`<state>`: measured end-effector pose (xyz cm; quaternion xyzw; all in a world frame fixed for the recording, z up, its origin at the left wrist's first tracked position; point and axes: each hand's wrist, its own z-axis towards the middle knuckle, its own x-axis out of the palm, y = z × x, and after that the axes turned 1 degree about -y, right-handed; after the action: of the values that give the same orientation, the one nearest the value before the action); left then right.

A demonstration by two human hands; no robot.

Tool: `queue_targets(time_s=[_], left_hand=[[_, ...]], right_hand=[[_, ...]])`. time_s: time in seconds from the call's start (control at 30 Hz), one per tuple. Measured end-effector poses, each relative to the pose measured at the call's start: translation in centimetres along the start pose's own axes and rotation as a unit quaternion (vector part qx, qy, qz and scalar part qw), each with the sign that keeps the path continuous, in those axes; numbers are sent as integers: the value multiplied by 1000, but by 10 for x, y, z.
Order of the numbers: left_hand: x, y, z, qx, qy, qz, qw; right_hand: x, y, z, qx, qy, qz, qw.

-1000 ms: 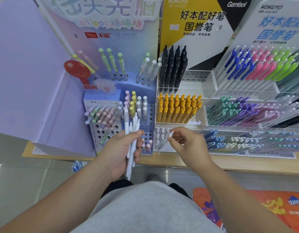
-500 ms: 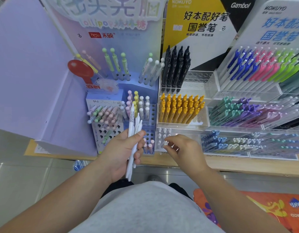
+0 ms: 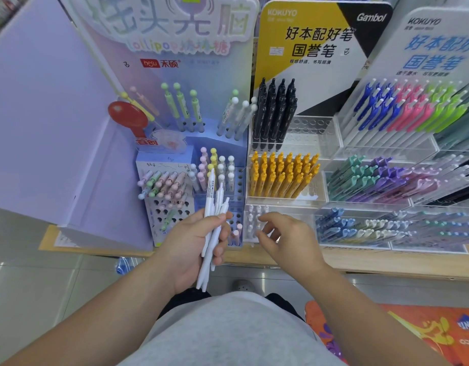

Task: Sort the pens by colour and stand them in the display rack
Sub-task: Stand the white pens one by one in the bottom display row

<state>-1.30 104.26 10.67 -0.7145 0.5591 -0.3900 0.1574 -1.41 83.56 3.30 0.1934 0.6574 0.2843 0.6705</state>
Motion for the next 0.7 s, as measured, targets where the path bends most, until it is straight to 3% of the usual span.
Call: queue_targets(time_s=[0.1,0.23,0.5,0.63,0.7], left_hand=[[5,-1,0,7,13,41,999],[15,0,0,24,22,110,993],[30,3,2,39,-17,169,985],[37,4,0,49,-16,199,979],[38,4,2,45,-35,178,982]], right_hand=[[-22,25,9,92,0,173,981],[-49,58,20,187,79,391,898],[-57,63,16,219,103,411,879],[-62,59,15,249,86,379,887],[-67,54,16,267,62,402,874]])
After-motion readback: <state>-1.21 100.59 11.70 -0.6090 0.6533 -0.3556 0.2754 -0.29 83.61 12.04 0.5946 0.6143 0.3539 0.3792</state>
